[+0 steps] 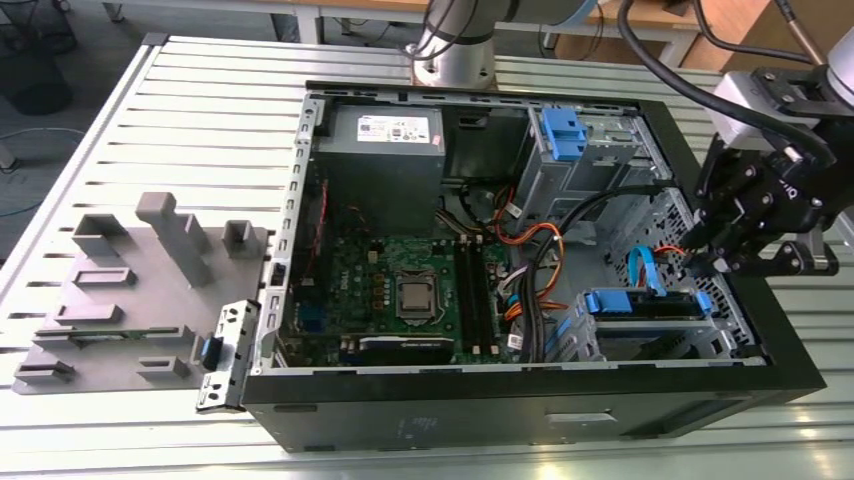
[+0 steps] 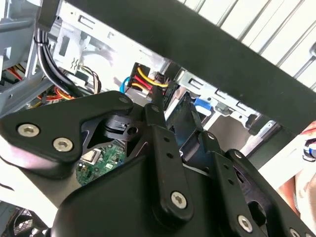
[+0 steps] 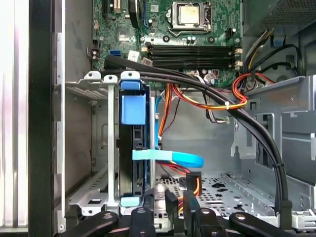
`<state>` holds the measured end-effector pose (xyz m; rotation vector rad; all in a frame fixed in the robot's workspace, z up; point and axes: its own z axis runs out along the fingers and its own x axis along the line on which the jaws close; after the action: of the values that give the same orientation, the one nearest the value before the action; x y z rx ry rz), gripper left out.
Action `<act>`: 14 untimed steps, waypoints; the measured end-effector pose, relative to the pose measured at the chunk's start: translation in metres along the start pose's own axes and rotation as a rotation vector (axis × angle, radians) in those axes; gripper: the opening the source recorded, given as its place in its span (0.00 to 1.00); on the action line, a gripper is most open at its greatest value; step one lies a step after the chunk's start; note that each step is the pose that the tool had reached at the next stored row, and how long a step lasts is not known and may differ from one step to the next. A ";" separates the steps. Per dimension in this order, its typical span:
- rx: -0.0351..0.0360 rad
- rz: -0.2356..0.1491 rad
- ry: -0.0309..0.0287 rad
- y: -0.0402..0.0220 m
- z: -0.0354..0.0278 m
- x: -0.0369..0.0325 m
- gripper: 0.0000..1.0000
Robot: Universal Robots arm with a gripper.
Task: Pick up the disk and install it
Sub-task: 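Insert the second disk wire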
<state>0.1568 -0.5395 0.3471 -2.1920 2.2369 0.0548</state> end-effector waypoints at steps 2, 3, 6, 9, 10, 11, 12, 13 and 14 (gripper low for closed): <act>-0.0005 0.000 0.0015 -0.0026 0.0002 -0.0001 0.36; -0.0006 0.000 0.0024 -0.0037 0.0002 -0.0001 0.36; -0.0011 0.000 0.0069 -0.0060 0.0005 -0.0002 0.36; -0.0017 0.000 0.0103 -0.0067 0.0018 -0.0002 0.36; -0.0017 0.000 0.0106 -0.0067 0.0023 -0.0005 0.36; -0.0017 0.000 0.0107 -0.0068 0.0028 -0.0010 0.36; -0.0018 0.000 0.0112 -0.0068 0.0031 -0.0015 0.36; -0.0018 0.000 0.0112 -0.0068 0.0032 -0.0016 0.36; -0.0018 0.000 0.0112 -0.0068 0.0032 -0.0016 0.36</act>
<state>0.1636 -0.5379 0.3439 -2.1984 2.2438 0.0447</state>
